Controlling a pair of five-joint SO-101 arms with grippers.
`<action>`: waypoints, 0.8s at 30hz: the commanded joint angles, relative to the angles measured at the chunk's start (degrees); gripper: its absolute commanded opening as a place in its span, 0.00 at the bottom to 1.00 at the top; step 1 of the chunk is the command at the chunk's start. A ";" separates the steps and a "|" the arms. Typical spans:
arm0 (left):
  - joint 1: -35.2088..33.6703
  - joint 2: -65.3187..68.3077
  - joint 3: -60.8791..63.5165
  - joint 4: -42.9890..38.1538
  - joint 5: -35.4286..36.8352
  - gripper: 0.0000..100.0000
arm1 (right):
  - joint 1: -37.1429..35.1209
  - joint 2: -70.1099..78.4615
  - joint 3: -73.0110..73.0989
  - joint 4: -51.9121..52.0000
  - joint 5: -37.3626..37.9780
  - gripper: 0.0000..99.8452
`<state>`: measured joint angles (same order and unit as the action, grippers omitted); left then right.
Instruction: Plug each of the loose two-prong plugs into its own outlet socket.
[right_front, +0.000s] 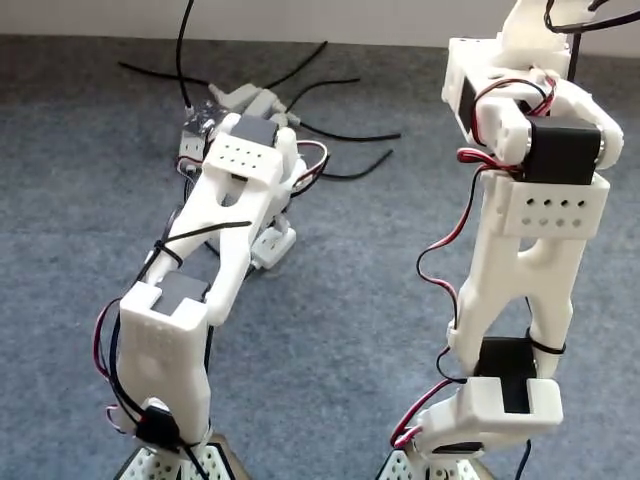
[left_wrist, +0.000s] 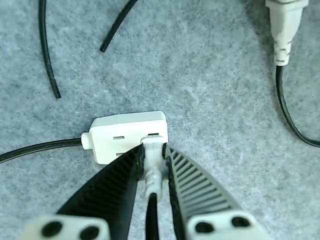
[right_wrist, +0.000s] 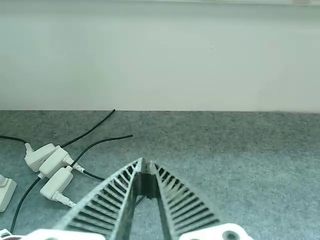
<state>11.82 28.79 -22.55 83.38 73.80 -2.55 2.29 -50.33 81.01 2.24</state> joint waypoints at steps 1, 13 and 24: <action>0.31 -0.57 -0.22 -0.44 -0.35 0.01 | 0.40 -0.48 -2.51 0.13 -0.62 0.01; 0.04 9.45 -2.86 0.00 -0.26 0.01 | 0.48 -0.40 -2.51 0.13 -0.62 0.01; -0.04 12.44 -9.10 8.79 -10.02 0.03 | 0.48 -0.57 -2.59 0.13 -0.62 0.01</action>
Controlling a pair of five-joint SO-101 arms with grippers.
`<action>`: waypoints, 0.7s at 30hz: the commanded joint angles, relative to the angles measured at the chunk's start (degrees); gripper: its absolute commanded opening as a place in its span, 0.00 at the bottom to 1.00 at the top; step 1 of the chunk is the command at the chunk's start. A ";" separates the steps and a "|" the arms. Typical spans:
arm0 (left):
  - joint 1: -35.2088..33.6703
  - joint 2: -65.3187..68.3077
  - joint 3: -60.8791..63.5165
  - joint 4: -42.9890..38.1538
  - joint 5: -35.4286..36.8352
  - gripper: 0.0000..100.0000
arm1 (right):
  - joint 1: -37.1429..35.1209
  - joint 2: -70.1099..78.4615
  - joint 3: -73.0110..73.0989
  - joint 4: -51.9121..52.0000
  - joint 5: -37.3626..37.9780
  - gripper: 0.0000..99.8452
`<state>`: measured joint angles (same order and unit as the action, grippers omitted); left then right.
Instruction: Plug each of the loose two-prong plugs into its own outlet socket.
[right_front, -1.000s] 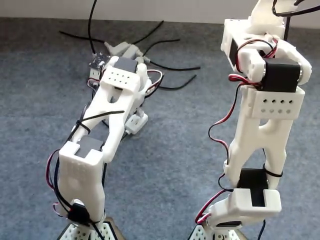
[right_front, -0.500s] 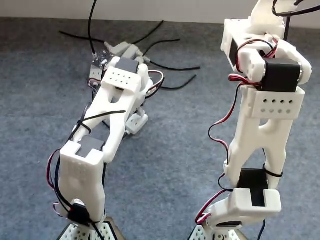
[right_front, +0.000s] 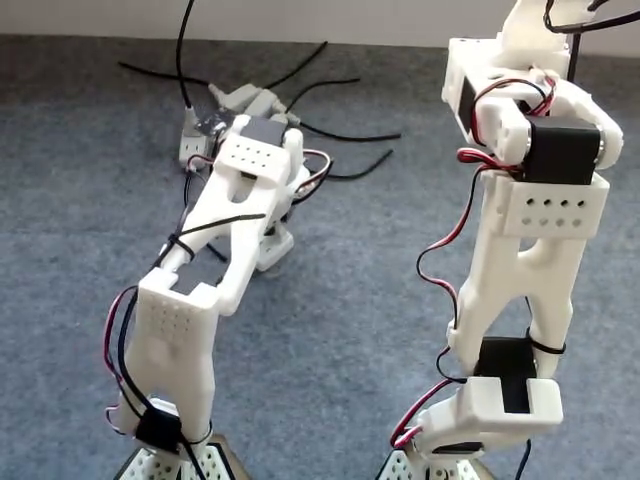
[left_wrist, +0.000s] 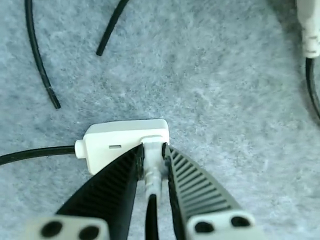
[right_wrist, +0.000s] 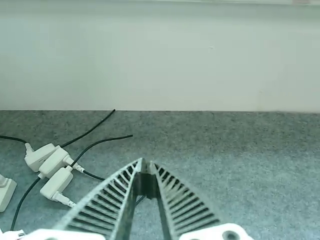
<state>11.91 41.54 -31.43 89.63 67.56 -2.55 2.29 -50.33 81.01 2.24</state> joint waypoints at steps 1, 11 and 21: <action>-0.13 -0.40 -0.22 3.16 -6.15 0.06 | 0.48 -0.57 -2.59 0.22 -0.62 0.01; -3.56 -7.60 -4.35 4.31 -25.05 0.18 | 0.48 -0.48 -2.59 0.22 -0.62 0.01; -5.32 -11.65 -6.55 5.80 -68.48 0.18 | 0.31 -0.40 -2.51 0.22 -0.62 0.01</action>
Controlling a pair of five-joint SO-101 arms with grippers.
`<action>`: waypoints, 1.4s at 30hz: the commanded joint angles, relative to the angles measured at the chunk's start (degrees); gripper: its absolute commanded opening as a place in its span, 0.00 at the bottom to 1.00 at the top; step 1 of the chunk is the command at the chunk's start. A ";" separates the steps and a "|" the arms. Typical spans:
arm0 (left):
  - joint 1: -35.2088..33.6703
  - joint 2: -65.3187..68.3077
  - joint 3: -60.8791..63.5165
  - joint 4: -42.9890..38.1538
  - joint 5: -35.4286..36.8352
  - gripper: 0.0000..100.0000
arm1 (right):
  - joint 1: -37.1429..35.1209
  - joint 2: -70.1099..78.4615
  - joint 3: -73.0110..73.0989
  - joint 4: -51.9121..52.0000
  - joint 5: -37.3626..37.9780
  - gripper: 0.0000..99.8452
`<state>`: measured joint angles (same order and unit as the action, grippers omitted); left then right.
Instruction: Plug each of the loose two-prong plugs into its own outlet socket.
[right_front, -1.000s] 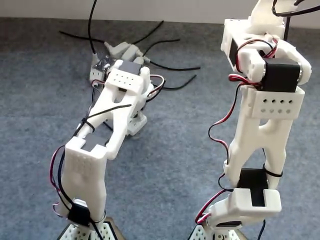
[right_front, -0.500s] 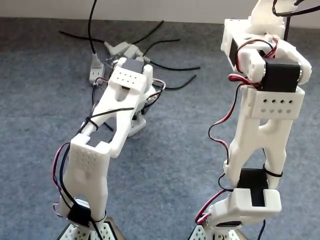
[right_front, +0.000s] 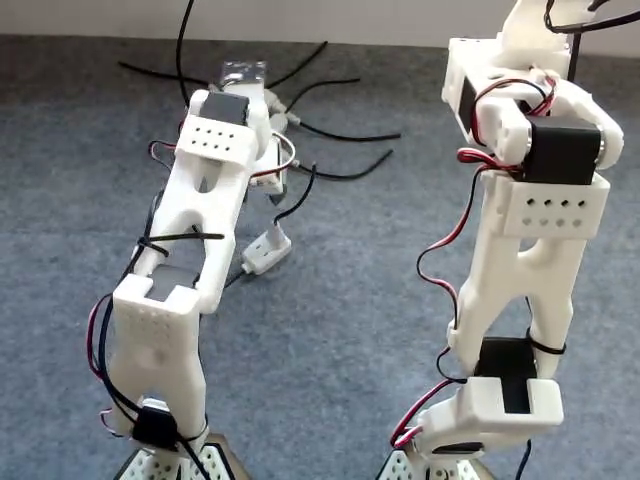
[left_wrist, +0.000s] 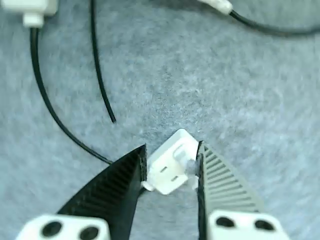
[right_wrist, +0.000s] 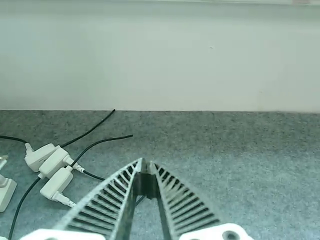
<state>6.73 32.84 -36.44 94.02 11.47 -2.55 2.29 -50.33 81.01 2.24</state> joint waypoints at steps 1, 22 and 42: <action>0.04 -2.24 -1.45 2.02 -16.18 0.18 | 0.31 -0.40 -2.51 0.22 -0.62 0.01; 1.80 3.91 4.00 5.27 -48.97 0.20 | 0.31 -0.40 -2.51 0.13 -0.62 0.01; 2.33 9.54 11.30 -8.09 -38.77 0.20 | 0.48 -0.57 -2.59 0.31 -0.62 0.01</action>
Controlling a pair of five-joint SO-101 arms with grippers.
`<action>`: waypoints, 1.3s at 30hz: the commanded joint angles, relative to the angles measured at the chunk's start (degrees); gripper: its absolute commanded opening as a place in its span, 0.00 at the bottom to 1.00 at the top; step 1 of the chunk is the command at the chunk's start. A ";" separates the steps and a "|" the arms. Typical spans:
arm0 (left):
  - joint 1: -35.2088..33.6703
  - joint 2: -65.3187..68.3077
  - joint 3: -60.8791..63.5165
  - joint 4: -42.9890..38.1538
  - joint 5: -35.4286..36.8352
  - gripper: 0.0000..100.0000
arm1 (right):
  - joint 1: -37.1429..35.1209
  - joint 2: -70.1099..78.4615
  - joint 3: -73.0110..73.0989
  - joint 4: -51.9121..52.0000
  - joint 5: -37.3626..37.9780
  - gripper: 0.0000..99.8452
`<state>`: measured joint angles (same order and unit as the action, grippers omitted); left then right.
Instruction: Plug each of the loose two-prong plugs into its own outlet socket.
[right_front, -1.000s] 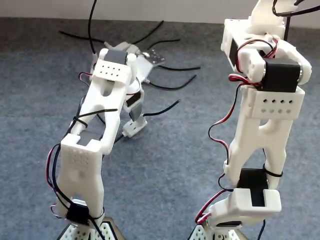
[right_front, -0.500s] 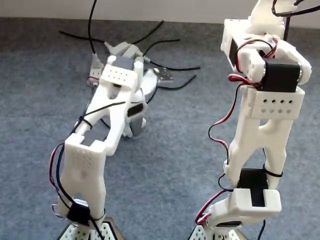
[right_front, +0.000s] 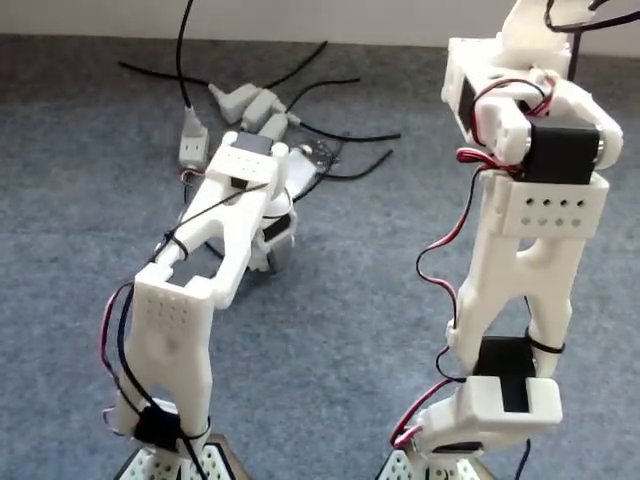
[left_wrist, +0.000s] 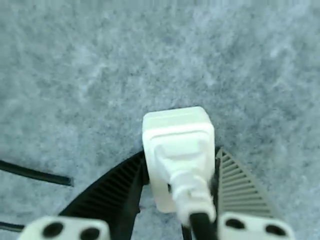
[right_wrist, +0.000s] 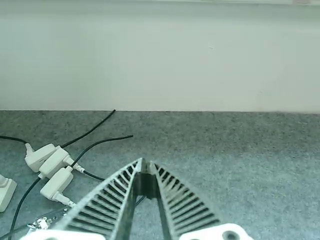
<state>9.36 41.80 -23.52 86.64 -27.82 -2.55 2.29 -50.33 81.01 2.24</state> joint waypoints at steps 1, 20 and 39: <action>-0.22 0.84 -1.89 -0.53 0.53 0.20 | 0.48 -0.66 -2.59 0.31 -0.62 0.01; -9.54 1.63 -46.90 -1.49 17.67 0.09 | 0.48 -0.66 -2.59 0.31 -0.62 0.01; -17.71 14.81 -43.56 -24.35 18.55 0.32 | 0.57 -0.57 -2.59 0.31 -0.62 0.01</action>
<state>-7.16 60.09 -64.84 63.34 -14.20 -2.55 2.29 -50.33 81.01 2.24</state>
